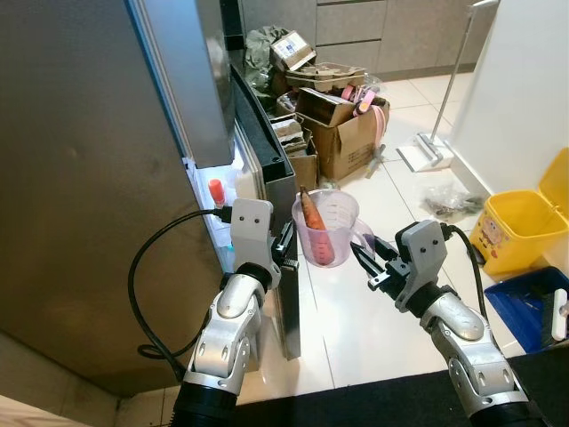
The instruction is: Restocking fridge
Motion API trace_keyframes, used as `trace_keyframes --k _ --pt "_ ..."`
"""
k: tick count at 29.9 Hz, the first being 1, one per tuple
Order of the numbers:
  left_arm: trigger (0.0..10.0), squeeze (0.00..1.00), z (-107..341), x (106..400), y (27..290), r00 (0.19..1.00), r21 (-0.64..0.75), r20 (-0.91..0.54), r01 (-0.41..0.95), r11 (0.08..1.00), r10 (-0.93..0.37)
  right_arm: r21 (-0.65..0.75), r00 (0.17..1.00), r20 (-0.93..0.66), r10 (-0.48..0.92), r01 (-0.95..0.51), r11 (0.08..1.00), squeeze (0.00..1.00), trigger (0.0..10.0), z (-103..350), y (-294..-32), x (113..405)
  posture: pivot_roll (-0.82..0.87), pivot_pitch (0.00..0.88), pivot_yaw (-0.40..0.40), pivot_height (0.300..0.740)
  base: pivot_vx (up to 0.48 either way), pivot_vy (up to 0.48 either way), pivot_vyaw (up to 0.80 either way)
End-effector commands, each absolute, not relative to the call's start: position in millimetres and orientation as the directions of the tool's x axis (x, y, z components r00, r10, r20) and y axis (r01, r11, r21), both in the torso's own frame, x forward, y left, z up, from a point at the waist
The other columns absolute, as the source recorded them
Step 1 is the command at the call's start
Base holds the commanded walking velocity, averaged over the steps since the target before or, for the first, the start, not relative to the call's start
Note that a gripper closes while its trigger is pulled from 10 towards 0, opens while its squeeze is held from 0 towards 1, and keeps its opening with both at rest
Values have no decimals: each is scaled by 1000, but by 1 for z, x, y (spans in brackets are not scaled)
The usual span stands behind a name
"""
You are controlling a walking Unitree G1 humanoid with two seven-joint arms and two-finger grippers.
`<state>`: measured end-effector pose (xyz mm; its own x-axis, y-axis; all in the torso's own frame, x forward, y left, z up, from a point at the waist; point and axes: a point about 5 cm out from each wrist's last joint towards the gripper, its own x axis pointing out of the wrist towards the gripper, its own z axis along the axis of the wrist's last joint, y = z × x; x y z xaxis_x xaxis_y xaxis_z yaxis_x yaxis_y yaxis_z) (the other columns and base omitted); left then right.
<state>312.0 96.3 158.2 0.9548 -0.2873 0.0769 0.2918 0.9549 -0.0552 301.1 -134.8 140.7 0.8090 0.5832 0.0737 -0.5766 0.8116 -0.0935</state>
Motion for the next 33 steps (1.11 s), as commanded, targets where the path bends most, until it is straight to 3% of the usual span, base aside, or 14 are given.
trace_keyframes --k 1,11,15,20,24,33 --pt "10000 0 154 310 93 953 -83 60 302 950 -298 -90 754 94 650 -643 760 0 10000 146 -125 295 -68 112 11 740 0 0 0" --pt "10000 0 166 310 132 970 -55 86 233 971 -228 -57 596 63 800 -798 599 0 10000 146 -102 272 -69 114 14 740 0 0 0" --pt "10000 0 168 314 143 981 -43 95 173 984 -168 -54 580 46 814 -812 582 0 10000 145 -101 271 -63 113 13 740 0 0 0" --pt "10000 0 171 318 150 988 -50 107 115 992 -109 -54 580 34 814 -812 581 0 10000 143 -100 272 -63 112 11 740 0 0 0" --pt "10000 0 176 320 153 989 -42 123 92 995 -86 -65 632 7 775 -773 631 0 10000 134 -102 281 -64 112 12 740 0 0 0" --pt "10000 0 197 314 191 974 -13 221 -48 999 50 -75 687 27 727 -723 686 0 10000 133 -93 312 -35 135 26 740 0 0 0"
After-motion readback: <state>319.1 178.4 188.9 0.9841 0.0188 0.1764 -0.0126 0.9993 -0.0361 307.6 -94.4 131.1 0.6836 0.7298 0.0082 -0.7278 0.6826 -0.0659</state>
